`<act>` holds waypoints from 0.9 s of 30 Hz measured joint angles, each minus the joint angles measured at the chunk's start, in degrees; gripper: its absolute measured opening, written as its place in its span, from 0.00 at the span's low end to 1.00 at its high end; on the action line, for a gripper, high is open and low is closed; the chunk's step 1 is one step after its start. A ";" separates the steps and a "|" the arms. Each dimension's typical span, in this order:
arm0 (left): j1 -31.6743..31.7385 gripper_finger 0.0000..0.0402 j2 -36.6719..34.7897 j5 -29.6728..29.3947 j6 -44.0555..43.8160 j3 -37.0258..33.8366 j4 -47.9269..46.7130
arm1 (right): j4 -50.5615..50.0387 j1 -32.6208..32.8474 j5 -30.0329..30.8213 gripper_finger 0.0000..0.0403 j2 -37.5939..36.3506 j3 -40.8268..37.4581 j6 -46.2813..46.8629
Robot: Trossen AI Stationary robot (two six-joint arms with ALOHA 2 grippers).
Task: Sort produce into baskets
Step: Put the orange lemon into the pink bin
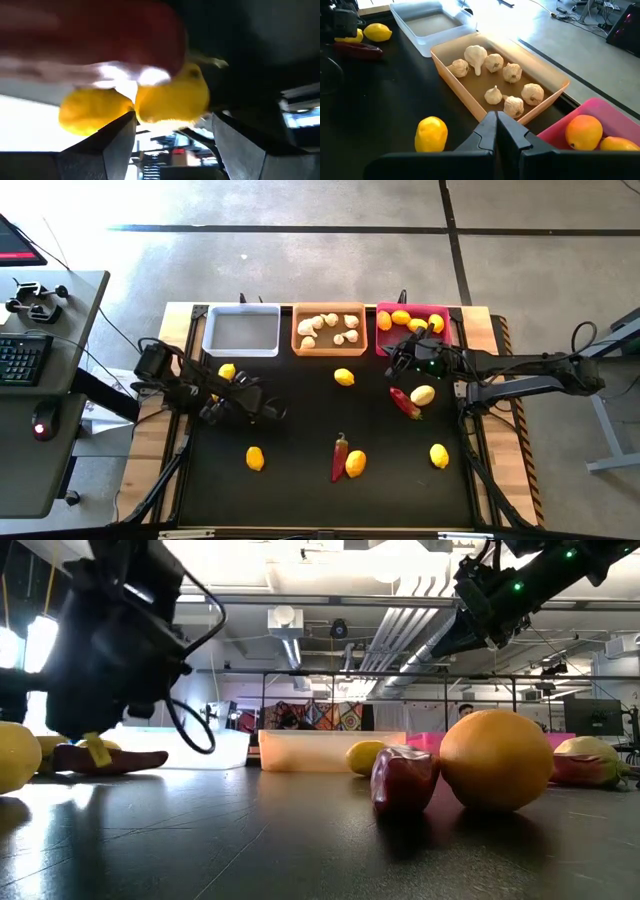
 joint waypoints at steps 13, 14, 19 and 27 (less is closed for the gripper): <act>-0.22 0.59 0.00 -1.24 -1.12 -4.81 4.96 | 0.02 0.00 0.00 0.00 0.00 0.00 0.00; -0.28 0.58 0.00 -0.98 -1.12 -4.81 4.59 | 0.02 0.00 0.00 0.00 0.00 0.00 0.00; -0.33 0.44 0.00 0.21 -1.12 -4.81 2.28 | 0.03 0.00 -0.01 0.00 0.00 0.00 -0.02; -0.32 0.29 0.00 2.63 -3.11 -3.04 -2.16 | 0.00 0.00 -0.02 0.00 0.00 0.00 -0.02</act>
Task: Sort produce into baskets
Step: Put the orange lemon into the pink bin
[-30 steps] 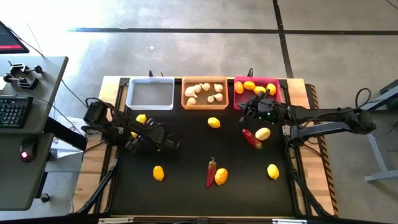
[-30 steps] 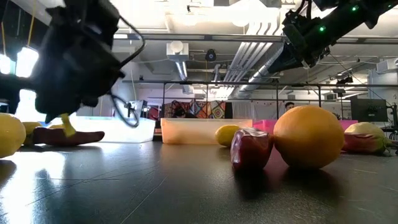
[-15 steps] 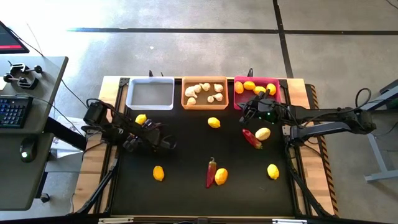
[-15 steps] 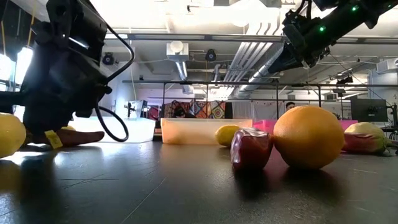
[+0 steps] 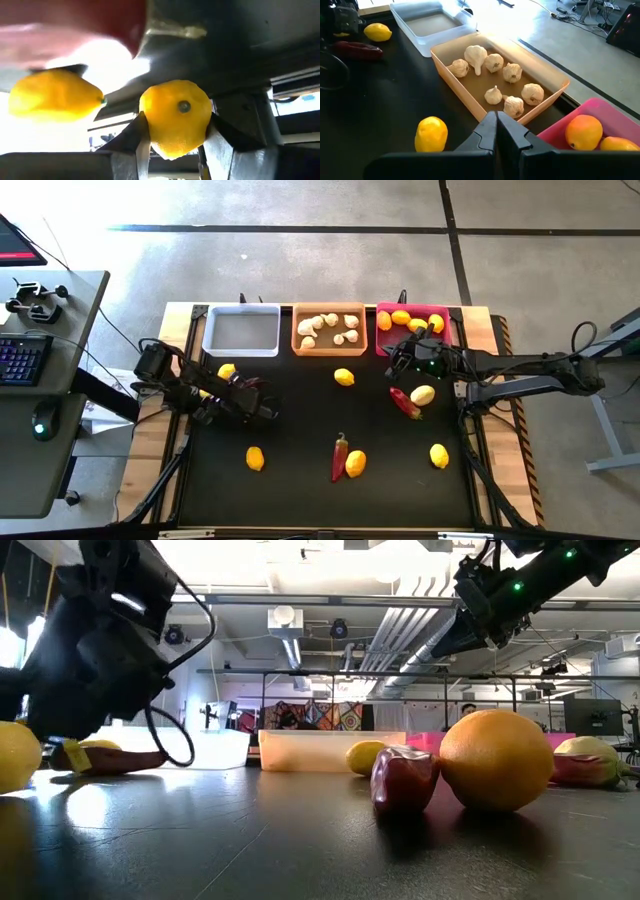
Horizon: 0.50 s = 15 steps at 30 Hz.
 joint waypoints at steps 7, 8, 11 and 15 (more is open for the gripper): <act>0.87 0.29 -5.12 5.34 -5.28 7.14 4.06 | -6.91 -0.01 0.00 0.00 0.01 0.00 0.00; 1.41 0.29 -6.48 7.27 -6.49 8.01 6.87 | -8.31 0.00 0.00 0.00 0.02 0.00 0.00; 3.20 0.29 -10.69 11.17 -9.56 9.49 14.93 | -11.10 -0.02 0.00 0.00 0.02 0.00 0.00; 5.86 0.29 -15.51 13.47 -11.65 9.94 22.87 | -11.51 0.00 0.00 0.00 0.02 0.00 0.24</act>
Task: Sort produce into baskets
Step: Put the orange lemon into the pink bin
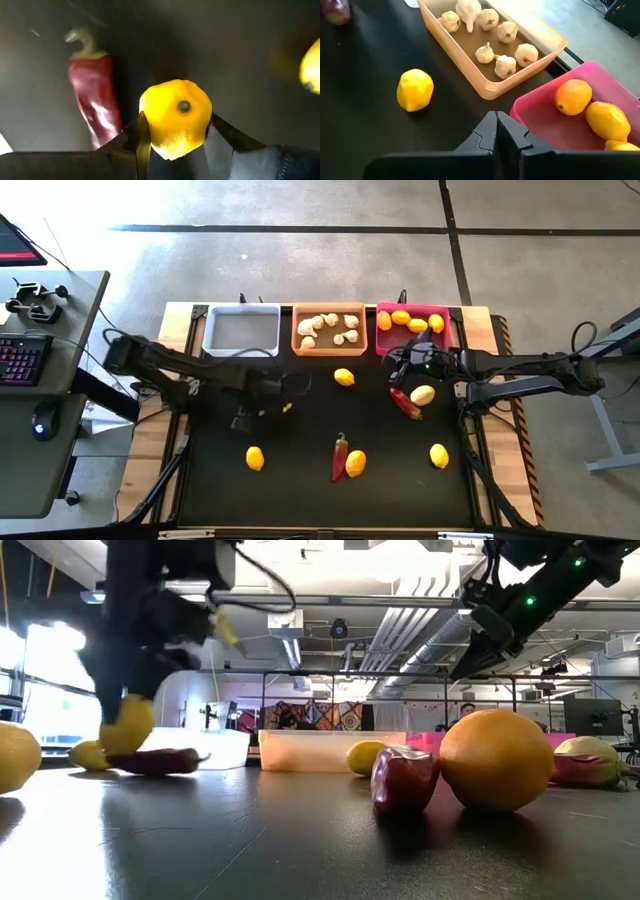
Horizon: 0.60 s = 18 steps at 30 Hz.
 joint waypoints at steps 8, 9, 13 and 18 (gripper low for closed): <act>5.16 0.29 -4.14 7.87 -1.33 -1.23 24.89 | 15.22 0.66 -4.29 0.00 0.07 -6.95 -1.82; 5.89 0.29 -4.11 9.67 -1.31 -1.82 29.13 | 19.26 1.00 -7.18 0.00 0.09 -9.06 -2.59; 8.86 0.29 -3.17 14.33 -0.03 -4.55 45.15 | 33.29 2.28 -18.37 0.00 0.11 -16.44 -2.77; 10.94 0.29 -0.36 15.75 1.81 -6.84 63.15 | 44.09 6.43 -21.42 0.03 1.28 -22.50 0.21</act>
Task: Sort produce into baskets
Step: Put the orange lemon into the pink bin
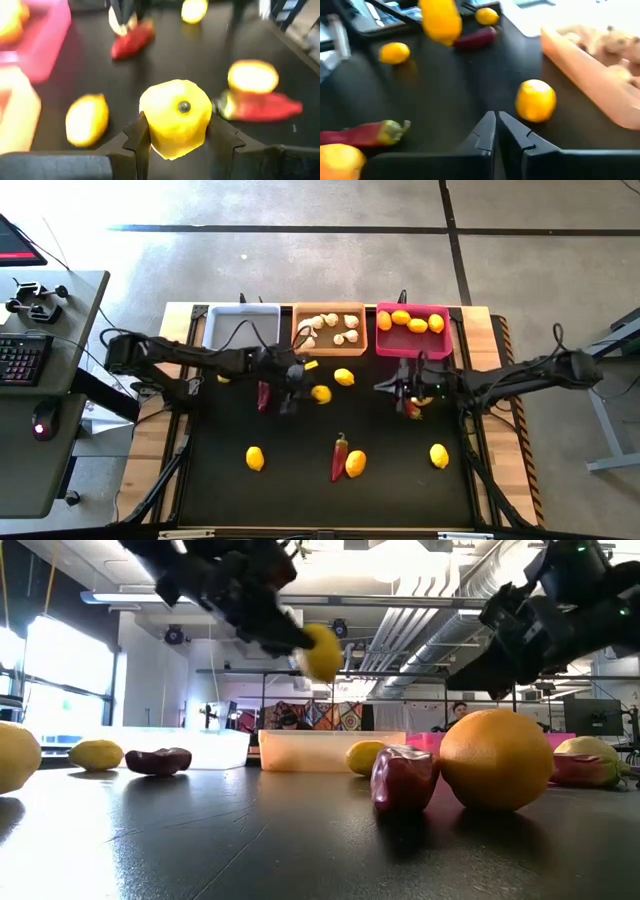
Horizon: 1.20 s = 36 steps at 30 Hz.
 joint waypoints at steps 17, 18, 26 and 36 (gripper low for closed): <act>1.28 0.29 13.54 1.16 -17.46 -0.04 32.58 | 9.03 16.58 25.71 0.65 20.13 12.91 -26.65; 1.50 0.29 13.62 1.12 -19.22 -0.06 33.34 | 9.03 18.20 29.28 0.66 21.30 13.83 -30.08; 2.54 0.30 13.62 0.99 -29.87 -0.06 39.32 | 20.50 26.32 54.71 0.67 29.71 19.00 -52.48; 2.38 0.30 13.60 0.94 -31.67 -0.10 45.16 | 35.65 25.72 60.46 0.67 36.46 23.70 -70.37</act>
